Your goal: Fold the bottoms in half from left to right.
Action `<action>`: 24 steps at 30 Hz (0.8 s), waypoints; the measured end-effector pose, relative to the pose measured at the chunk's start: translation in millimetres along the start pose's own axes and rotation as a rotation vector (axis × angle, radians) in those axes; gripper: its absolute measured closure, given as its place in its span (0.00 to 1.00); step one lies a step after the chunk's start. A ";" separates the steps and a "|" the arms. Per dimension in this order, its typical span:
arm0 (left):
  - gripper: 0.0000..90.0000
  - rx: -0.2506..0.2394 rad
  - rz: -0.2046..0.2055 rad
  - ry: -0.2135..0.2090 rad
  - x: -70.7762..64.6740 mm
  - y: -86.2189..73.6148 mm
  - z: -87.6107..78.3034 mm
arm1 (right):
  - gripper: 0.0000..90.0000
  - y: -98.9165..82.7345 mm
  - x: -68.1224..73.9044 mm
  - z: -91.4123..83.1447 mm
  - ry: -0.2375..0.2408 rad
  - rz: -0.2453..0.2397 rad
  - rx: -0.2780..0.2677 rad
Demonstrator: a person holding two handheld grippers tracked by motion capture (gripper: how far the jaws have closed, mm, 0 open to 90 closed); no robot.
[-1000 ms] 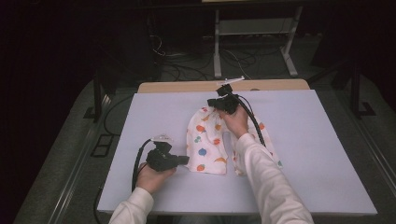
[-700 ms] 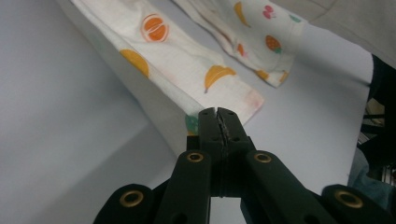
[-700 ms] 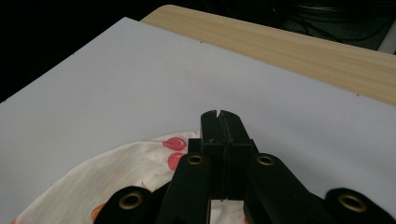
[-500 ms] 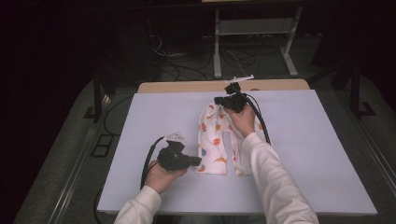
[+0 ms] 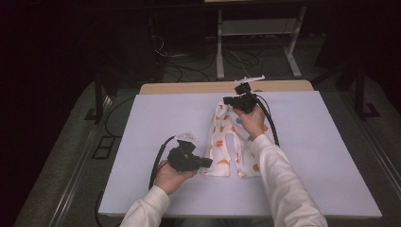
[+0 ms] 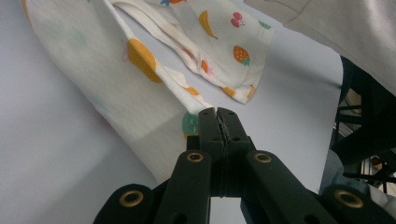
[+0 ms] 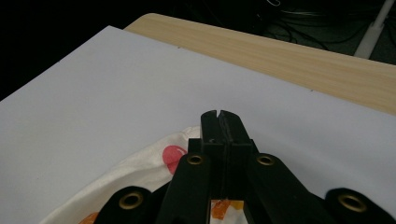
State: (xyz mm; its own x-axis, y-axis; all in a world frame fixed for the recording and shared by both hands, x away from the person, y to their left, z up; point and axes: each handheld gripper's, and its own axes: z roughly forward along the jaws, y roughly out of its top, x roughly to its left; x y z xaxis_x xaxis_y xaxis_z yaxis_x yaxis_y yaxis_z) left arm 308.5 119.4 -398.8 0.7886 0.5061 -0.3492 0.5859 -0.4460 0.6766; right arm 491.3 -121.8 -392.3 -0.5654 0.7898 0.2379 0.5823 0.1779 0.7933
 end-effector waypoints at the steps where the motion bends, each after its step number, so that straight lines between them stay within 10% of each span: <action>1: 0.99 -0.003 0.001 -0.004 -0.6 0.7 0.5 | 0.98 -0.2 -0.7 -0.7 -0.001 0.001 0.001; 24: 0.99 0.000 0.039 -0.085 -24.2 22.9 18.5 | 0.98 -9.1 -31.9 -23.6 -0.051 0.031 -0.013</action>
State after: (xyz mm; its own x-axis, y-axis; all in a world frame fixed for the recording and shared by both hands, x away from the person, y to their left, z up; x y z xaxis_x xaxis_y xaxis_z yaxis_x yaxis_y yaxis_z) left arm 306.3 83.3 -386.9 0.8238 0.4238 -0.3765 0.5544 -0.4639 0.6909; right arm 490.2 -162.5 -394.0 -0.5164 0.8239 0.2335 0.5911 0.1455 0.7934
